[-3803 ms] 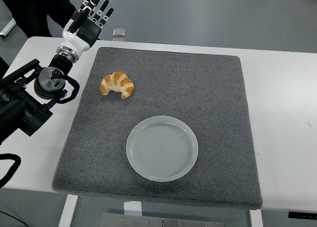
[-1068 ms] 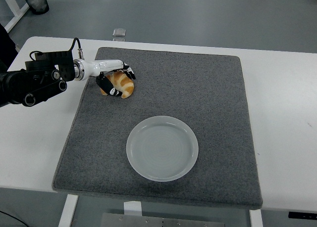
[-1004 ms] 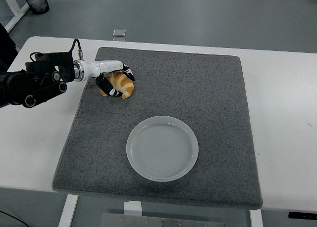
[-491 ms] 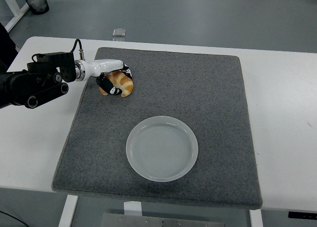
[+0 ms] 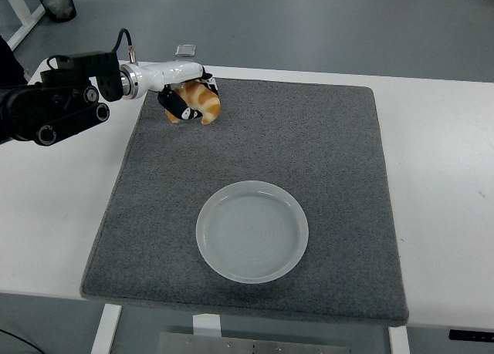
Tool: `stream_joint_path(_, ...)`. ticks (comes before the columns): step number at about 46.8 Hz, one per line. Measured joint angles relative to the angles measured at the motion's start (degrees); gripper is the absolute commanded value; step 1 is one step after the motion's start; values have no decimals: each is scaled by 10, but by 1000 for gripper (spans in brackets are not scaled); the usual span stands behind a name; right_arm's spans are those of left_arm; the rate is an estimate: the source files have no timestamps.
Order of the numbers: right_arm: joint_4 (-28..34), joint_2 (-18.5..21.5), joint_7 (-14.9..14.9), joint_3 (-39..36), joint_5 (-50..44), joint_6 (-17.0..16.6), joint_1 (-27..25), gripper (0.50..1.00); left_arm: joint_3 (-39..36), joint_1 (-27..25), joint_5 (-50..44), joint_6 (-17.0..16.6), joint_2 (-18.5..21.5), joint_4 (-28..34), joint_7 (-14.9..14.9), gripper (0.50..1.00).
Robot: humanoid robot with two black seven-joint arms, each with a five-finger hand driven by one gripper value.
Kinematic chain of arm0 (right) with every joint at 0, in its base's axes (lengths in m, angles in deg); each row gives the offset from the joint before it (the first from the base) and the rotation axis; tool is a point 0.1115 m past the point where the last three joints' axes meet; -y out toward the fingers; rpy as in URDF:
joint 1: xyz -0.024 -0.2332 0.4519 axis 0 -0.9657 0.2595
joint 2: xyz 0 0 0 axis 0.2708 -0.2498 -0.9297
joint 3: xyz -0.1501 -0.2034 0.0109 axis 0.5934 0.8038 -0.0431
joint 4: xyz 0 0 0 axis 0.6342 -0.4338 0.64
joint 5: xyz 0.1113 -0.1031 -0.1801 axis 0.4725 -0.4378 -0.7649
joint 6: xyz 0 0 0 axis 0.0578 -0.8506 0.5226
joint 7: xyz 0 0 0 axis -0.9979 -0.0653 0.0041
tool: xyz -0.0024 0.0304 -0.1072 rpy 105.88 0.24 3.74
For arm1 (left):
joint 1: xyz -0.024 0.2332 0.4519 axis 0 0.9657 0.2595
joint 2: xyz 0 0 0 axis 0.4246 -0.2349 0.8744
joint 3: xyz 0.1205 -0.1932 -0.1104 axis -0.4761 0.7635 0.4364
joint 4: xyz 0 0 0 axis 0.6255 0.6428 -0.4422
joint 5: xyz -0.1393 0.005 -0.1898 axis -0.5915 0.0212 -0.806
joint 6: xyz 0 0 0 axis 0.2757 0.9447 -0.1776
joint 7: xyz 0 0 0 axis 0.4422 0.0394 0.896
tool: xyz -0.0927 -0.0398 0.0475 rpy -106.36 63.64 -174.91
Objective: Place the bread on the plate
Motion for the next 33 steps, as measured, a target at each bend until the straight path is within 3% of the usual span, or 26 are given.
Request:
stream_joint_path(12,0,0,0,0,0,0,0,952,1,-83,-12,24,65,57,1,500)
stream_joint_path(21,0,0,0,0,0,0,0,952,1,-118,-13,40,102,139,14,500)
stream_joint_path(33,0,0,0,0,0,0,0,952,3,-161,-10,59,109,244,44,500)
